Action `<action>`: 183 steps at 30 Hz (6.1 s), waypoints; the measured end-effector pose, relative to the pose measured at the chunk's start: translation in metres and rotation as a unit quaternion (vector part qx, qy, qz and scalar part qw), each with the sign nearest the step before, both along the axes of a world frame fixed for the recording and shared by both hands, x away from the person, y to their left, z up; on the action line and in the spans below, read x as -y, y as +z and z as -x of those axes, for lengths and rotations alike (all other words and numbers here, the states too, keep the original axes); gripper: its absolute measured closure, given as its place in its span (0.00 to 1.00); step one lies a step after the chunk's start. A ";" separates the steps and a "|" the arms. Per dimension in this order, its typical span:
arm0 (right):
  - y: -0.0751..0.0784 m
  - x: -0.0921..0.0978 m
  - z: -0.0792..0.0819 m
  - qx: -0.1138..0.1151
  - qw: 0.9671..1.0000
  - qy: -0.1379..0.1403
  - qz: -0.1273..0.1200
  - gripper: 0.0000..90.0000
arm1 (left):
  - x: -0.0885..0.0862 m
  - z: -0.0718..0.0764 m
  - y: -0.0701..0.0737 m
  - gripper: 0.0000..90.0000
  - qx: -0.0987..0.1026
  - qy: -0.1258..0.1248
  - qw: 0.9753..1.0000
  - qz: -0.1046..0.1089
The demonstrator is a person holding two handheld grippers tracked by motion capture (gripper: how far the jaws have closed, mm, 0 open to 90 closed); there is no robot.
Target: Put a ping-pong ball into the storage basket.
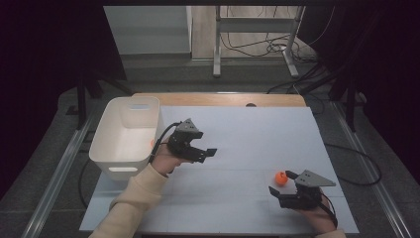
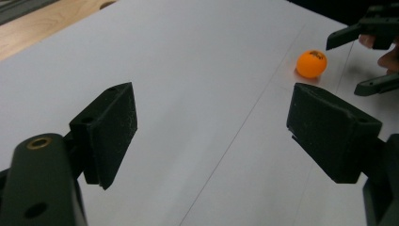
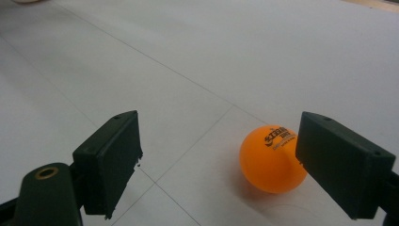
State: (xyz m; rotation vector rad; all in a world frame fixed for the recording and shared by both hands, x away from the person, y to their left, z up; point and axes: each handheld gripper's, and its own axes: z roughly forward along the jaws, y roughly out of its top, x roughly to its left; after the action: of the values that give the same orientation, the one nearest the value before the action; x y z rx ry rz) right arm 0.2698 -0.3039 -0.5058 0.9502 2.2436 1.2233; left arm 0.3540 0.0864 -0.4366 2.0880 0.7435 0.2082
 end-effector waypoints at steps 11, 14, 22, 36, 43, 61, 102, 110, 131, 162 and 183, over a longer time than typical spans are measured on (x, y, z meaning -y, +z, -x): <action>0.000 0.000 0.000 0.000 1.000 -0.001 0.001 0.17 | 0.012 0.001 -0.011 0.19 0.000 -0.016 1.000 -0.022; 0.000 0.000 0.000 0.000 1.000 -0.001 0.001 0.17 | 0.017 0.002 -0.014 0.19 0.000 -0.019 0.999 -0.027; 0.000 0.000 0.000 0.001 1.000 0.000 0.001 0.17 | 0.025 0.003 -0.020 0.19 -0.003 -0.026 0.999 -0.038; 0.002 0.000 0.001 0.005 1.000 0.000 -0.005 0.17 | 0.038 0.004 -0.030 0.18 -0.010 -0.038 0.998 -0.055; 0.002 0.000 0.001 0.004 1.000 0.000 -0.003 0.17 | 0.043 0.005 -0.033 0.18 -0.010 -0.046 0.997 -0.064; 0.003 0.000 0.002 0.007 1.000 0.001 -0.009 0.17 | 0.065 0.007 -0.037 0.18 -0.006 -0.074 0.995 -0.070; 0.005 0.000 0.002 0.009 1.000 0.004 -0.012 0.17 | 0.107 0.003 -0.045 0.19 0.011 -0.107 0.991 -0.075; 0.006 0.001 0.002 0.012 1.000 0.003 -0.012 0.17 | 0.114 0.001 -0.049 0.19 0.005 -0.116 0.990 -0.083; 0.006 0.001 0.003 0.013 1.000 0.002 -0.014 0.17 | 0.129 -0.003 -0.054 0.19 0.003 -0.127 0.989 -0.079; 0.007 0.001 0.003 0.012 1.000 0.001 -0.020 0.17 | 0.159 -0.002 -0.062 0.19 -0.011 -0.151 0.986 -0.076; 0.009 0.002 0.004 0.010 0.999 0.002 -0.040 0.17 | 0.175 -0.006 -0.069 0.20 -0.016 -0.168 0.983 -0.072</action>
State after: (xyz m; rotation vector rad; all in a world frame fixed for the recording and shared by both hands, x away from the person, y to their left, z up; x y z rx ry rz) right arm 0.2660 -0.3058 -0.4964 0.9595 2.1977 1.3270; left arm 0.3600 -0.0890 -0.5060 2.3210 0.3935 0.0416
